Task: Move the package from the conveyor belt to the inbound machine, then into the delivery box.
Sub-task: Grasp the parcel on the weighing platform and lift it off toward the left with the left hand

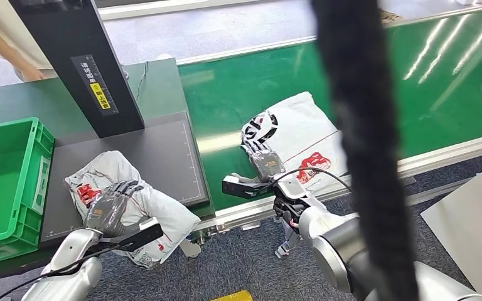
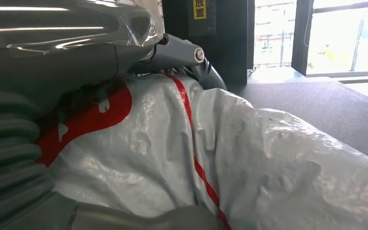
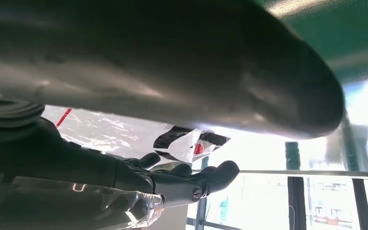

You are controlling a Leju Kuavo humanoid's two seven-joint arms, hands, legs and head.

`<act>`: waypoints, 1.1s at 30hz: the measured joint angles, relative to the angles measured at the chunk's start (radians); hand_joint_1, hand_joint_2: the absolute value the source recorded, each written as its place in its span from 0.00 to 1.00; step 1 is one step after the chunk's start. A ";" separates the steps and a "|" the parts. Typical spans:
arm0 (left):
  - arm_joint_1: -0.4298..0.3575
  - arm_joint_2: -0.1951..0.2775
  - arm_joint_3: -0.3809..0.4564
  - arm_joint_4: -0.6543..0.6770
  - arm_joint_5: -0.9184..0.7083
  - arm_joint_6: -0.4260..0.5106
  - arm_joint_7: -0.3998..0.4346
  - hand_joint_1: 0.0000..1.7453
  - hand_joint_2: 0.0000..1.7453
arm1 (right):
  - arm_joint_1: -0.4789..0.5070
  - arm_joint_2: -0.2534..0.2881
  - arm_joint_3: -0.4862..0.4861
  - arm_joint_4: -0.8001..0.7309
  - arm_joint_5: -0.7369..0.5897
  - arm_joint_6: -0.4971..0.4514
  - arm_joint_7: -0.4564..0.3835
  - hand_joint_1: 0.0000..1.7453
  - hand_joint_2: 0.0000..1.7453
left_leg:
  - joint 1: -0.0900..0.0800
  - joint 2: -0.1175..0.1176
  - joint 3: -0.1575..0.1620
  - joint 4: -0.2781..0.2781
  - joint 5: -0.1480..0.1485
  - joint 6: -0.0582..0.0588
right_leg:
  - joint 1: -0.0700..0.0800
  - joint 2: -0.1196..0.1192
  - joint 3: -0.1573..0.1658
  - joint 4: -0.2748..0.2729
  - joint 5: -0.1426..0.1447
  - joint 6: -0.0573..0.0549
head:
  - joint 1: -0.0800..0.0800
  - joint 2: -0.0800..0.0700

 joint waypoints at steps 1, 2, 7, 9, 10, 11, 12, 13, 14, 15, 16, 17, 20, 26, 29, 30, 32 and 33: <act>-0.001 0.000 0.000 0.000 0.000 0.000 0.001 1.00 1.00 | 0.000 0.000 0.000 0.000 0.000 -0.001 -0.001 0.00 0.00 | 0.000 0.000 0.000 0.000 0.000 0.000 | 0.000 0.000 0.000 0.000 0.000 0.000 | 0.000 0.000; -0.003 -0.001 0.000 0.000 0.000 0.000 0.003 1.00 1.00 | 0.000 0.000 -0.001 0.000 0.000 -0.002 -0.001 0.00 0.00 | 0.000 0.000 0.000 0.000 0.001 0.000 | 0.000 0.000 0.000 0.000 0.001 0.000 | 0.000 0.000; -0.017 0.000 0.000 0.002 0.001 0.001 0.009 1.00 1.00 | 0.000 0.000 -0.004 0.000 0.004 -0.005 -0.003 0.00 0.00 | 0.000 0.001 0.001 0.000 0.001 0.000 | 0.000 0.000 0.000 0.000 0.003 0.000 | 0.000 0.000; -0.020 0.000 0.000 0.002 0.002 0.001 0.009 1.00 1.00 | 0.000 0.000 -0.004 0.000 0.005 -0.006 -0.003 0.00 0.00 | 0.000 0.000 0.001 0.000 0.001 0.000 | 0.000 0.000 0.000 0.000 0.003 0.000 | 0.000 0.000; -0.021 0.000 0.000 0.002 0.002 0.001 0.009 1.00 1.00 | 0.000 0.000 -0.004 0.000 0.006 -0.006 -0.003 0.00 0.00 | 0.000 0.000 0.001 0.000 0.001 0.000 | 0.000 0.000 0.000 0.000 0.003 0.000 | 0.000 0.000; -0.022 0.000 0.000 0.002 0.002 0.004 0.009 1.00 1.00 | 0.000 0.000 -0.004 0.000 0.006 -0.006 -0.003 0.00 0.00 | 0.000 0.000 0.000 0.000 0.001 0.000 | 0.000 0.000 0.000 0.000 0.003 0.000 | 0.000 0.000; -0.022 -0.001 0.000 0.002 0.004 0.009 0.007 1.00 1.00 | 0.000 0.000 -0.005 0.000 0.006 -0.006 -0.003 0.00 0.00 | 0.000 0.001 0.000 0.000 0.001 0.000 | 0.000 0.000 -0.001 0.000 0.003 0.000 | 0.000 0.000; -0.022 -0.001 0.000 0.002 0.007 0.018 0.004 1.00 1.00 | 0.000 0.000 -0.005 0.000 0.006 -0.006 -0.004 0.00 0.00 | 0.000 0.001 0.000 0.000 0.001 0.000 | 0.000 0.001 -0.001 0.000 0.003 0.000 | 0.000 0.000; -0.022 -0.001 0.000 0.002 0.012 0.030 -0.003 1.00 1.00 | 0.000 0.000 -0.005 0.000 0.007 -0.006 -0.005 0.00 0.00 | 0.000 0.001 0.000 0.000 0.001 0.000 | 0.000 0.001 -0.002 0.000 0.003 0.000 | 0.000 0.000; -0.021 -0.001 0.000 0.002 0.016 0.044 -0.011 1.00 1.00 | 0.000 0.000 -0.005 0.000 0.007 -0.006 -0.006 0.00 0.00 | 0.000 0.001 -0.001 0.000 0.001 0.000 | 0.000 0.001 -0.002 0.000 0.003 0.000 | 0.000 0.000; -0.020 -0.001 0.001 0.001 0.020 0.059 -0.020 1.00 1.00 | 0.000 0.000 -0.006 0.000 0.008 -0.006 -0.008 0.00 0.00 | 0.000 0.001 -0.001 0.000 0.001 0.000 | 0.000 0.001 -0.003 0.000 0.003 0.000 | 0.000 0.000; -0.018 -0.001 0.001 0.001 0.025 0.075 -0.029 1.00 1.00 | 0.001 0.001 -0.006 0.000 0.008 -0.006 -0.011 0.00 0.00 | 0.000 0.001 -0.002 0.000 0.001 0.000 | 0.000 0.000 -0.003 0.000 0.003 0.000 | 0.000 0.000; -0.020 -0.001 0.008 -0.005 0.048 0.127 -0.059 1.00 1.00 | 0.003 0.004 -0.006 0.000 0.010 -0.005 -0.015 0.00 0.00 | 0.000 0.001 -0.003 0.000 0.001 0.000 | 0.000 0.000 -0.004 0.000 0.003 0.000 | 0.000 0.000; -0.100 0.000 0.041 -0.034 0.100 0.168 -0.086 1.00 1.00 | 0.006 0.023 -0.006 0.000 0.015 0.001 -0.019 0.00 0.00 | 0.000 0.000 -0.004 0.000 0.001 0.000 | 0.000 0.000 -0.005 0.000 0.003 0.000 | 0.000 0.000; -0.172 0.006 0.063 -0.050 0.128 0.169 -0.089 1.00 1.00 | 0.006 0.032 -0.005 0.000 0.015 0.005 -0.025 0.00 0.00 | 0.000 0.000 -0.004 0.000 0.002 0.000 | 0.000 0.000 -0.005 0.000 0.003 0.000 | 0.000 0.000; -0.199 0.009 0.072 -0.055 0.136 0.169 -0.089 1.00 1.00 | 0.006 0.034 -0.005 0.000 0.015 0.006 -0.027 0.00 0.00 | 0.000 0.000 -0.004 0.000 0.002 0.000 | 0.000 0.000 -0.005 0.000 0.003 0.000 | 0.000 0.000; -0.250 0.017 0.086 -0.062 0.150 0.168 -0.091 1.00 1.00 | 0.006 0.039 -0.005 0.000 0.015 0.009 -0.028 0.00 0.00 | 0.000 0.000 -0.004 0.000 0.002 0.000 | 0.000 0.001 -0.005 0.001 0.003 0.000 | 0.000 0.000; -0.275 0.023 0.093 -0.065 0.156 0.168 -0.091 1.00 1.00 | 0.006 0.041 -0.005 0.000 0.015 0.009 -0.028 0.00 0.00 | 0.000 0.000 -0.005 0.000 0.002 0.000 | 0.000 0.001 -0.006 0.001 0.003 0.000 | 0.000 0.000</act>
